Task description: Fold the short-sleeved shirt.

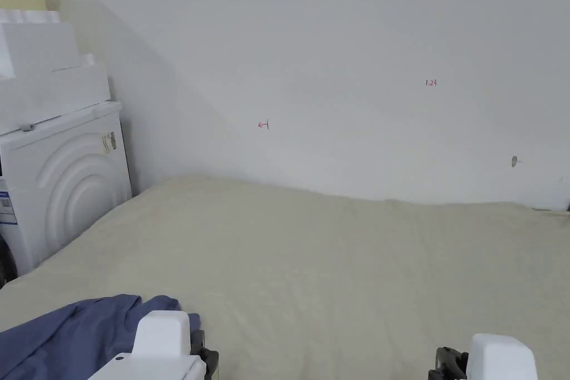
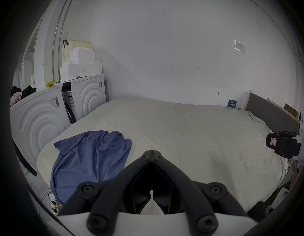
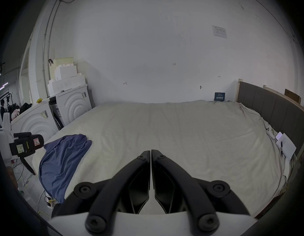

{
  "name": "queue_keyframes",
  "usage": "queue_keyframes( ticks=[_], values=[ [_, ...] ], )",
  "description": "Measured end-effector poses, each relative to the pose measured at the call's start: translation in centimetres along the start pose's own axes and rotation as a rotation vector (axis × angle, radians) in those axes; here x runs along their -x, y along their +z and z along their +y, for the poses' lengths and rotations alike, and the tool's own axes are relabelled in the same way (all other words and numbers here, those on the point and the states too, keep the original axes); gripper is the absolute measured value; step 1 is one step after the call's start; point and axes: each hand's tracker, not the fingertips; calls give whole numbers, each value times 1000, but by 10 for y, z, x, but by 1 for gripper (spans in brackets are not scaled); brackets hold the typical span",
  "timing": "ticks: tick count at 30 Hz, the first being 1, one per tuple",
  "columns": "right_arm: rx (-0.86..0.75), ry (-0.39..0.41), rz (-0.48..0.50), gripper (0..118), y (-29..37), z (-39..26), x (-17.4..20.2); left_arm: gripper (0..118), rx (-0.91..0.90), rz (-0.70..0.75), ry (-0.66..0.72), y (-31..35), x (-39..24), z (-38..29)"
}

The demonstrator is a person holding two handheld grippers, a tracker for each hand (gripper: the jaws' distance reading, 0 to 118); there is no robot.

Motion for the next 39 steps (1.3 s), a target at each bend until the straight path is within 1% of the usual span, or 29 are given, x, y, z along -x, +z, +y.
queue_keyframes(
  ticks=[7, 10, 11, 12, 13, 14, 17, 18, 19, 20, 21, 22, 23, 24, 25, 26, 27, 28, 29, 30, 31, 32, 33, 34, 35, 36, 37, 38, 39],
  values=[
    [-4, 1, -1, 1, 1, 1, 1, 0, -3, 0, -9, 0, -2, 1],
    [-11, 6, -4, 1, 0, 1, 2, 0, -5, 11, -42, -2, -5, 2],
    [-9, 25, -3, 1, -1, 2, 2, 0, -2, 21, -87, -3, -7, 3],
    [-1, 98, -7, 1, -3, 2, 6, 0, -3, 31, -172, -5, -12, 2],
    [9, 206, -10, 1, -5, 1, 12, 0, -14, 31, -353, -6, -22, -2],
    [23, 376, -8, 1, -8, -2, 19, 0, -8, 34, -560, -9, -31, -9],
    [69, 1223, -105, 1, -20, -48, 49, 0, -25, 86, -1395, -21, -55, -73],
    [88, 1519, -120, 2, -26, -74, 53, 0, -22, 92, -1651, -25, -53, -101],
    [89, 1760, -137, 2, -30, -100, 50, 0, 7, 56, -1843, -26, -47, -127],
    [79, 1877, -141, 2, -32, -116, 45, 0, 2, -8, -1960, -24, -41, -145],
    [72, 1947, -107, 2, -33, -127, 40, 0, 0, -78, -2023, -23, -34, -161],
    [96, 1924, -79, 2, -30, -130, 36, 0, 14, -114, -1993, -22, -32, -166],
    [113, 1852, -65, 2, -28, -126, 35, 0, 48, -101, -1909, -22, -34, -162],
    [124, 1733, -83, 2, -27, -119, 36, 0, 41, -61, -1771, -23, -36, -154],
    [122, 1567, -109, 2, -24, -104, 37, 0, 60, -46, -1624, -23, -34, -136],
    [110, 1370, -107, 2, -16, -81, 35, 0, 59, -1, -1433, -24, -34, -116],
    [108, 1158, -104, 2, -10, -60, 33, 0, 64, 59, -1205, -25, -32, -92],
    [90, 936, -101, 2, -3, -41, 28, 0, 71, 81, -982, -23, -26, -68],
    [57, 725, -81, 2, 5, -27, 21, 0, 67, 56, -770, -17, -18, -45],
    [26, 472, -36, 2, 5, -16, 5, 0, 37, 21, -492, -10, -6, -26],
    [10, 229, -24, 2, 12, -10, -6, 0, 25, -21, -225, -3, 9, -14],
    [-16, 10, 2, 2, 17, -10, -17, 0, 31, -93, 43, 1, 26, -11],
    [-28, -150, 65, 2, 19, -13, -28, 0, 31, -168, 262, 4, 41, -11],
    [-21, -219, 86, 2, 20, -19, -33, 0, 27, -205, 347, 4, 49, -16],
    [-6, -227, 62, 2, 19, -21, -34, 0, 17, -132, 269, 5, 46, -19],
    [10, -160, 43, 2, 17, -21, -33, 0, 10, -50, 120, 6, 39, -19],
    [27, -109, 31, 2, 16, -21, -32, 0, 34, -42, 38, 5, 33, -22],
    [14, -94, 21, 2, 15, -24, -27, 0, 52, -79, 43, 6, 35, -24],
    [17, -89, 20, 2, 15, -24, -27, 0, 57, -123, 98, 7, 38, -25]
  ],
)
